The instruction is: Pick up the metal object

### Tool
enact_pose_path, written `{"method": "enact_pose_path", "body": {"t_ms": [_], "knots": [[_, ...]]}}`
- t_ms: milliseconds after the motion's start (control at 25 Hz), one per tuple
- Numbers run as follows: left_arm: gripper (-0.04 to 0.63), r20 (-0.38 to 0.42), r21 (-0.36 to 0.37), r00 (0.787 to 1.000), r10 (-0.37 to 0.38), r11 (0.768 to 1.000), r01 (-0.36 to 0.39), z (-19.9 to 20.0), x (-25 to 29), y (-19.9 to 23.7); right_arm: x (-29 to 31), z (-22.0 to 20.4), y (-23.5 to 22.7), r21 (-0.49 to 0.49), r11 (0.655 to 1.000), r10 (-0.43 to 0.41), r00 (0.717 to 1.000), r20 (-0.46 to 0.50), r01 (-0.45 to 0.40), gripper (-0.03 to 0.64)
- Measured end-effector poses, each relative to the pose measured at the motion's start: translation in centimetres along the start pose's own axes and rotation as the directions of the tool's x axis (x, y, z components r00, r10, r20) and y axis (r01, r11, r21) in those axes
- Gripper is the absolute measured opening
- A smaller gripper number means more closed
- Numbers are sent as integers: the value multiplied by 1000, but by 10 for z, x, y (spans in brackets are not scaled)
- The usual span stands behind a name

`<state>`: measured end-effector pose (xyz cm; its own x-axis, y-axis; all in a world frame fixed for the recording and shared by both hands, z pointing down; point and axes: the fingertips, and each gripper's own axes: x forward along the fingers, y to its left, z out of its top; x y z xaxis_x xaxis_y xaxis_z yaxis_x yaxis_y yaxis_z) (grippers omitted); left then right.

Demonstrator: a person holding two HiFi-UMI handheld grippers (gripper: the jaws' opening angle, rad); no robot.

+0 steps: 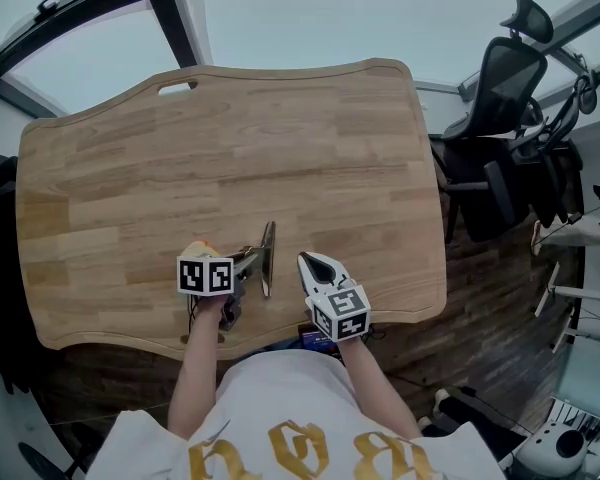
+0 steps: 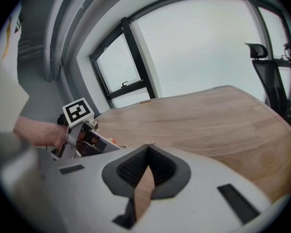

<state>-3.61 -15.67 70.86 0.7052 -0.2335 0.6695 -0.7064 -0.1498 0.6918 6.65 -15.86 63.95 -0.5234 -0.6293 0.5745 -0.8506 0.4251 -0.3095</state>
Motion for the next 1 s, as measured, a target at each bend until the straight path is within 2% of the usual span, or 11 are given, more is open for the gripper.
{"method": "enact_pose_path", "body": {"t_ms": [400, 480, 1000], "knots": [[70, 10, -46, 999, -51, 998, 51, 1, -2, 0, 3, 4, 0, -8, 1000, -4, 1000, 1, 4, 11], [48, 15, -52, 998, -61, 997, 62, 2, -1, -2, 3, 4, 1, -9, 1000, -3, 1000, 0, 3, 11], [41, 27, -47, 997, -71, 996, 73, 2, -7, -6, -4, 9, 4, -27, 999, -24, 1000, 12, 24, 11]]}}
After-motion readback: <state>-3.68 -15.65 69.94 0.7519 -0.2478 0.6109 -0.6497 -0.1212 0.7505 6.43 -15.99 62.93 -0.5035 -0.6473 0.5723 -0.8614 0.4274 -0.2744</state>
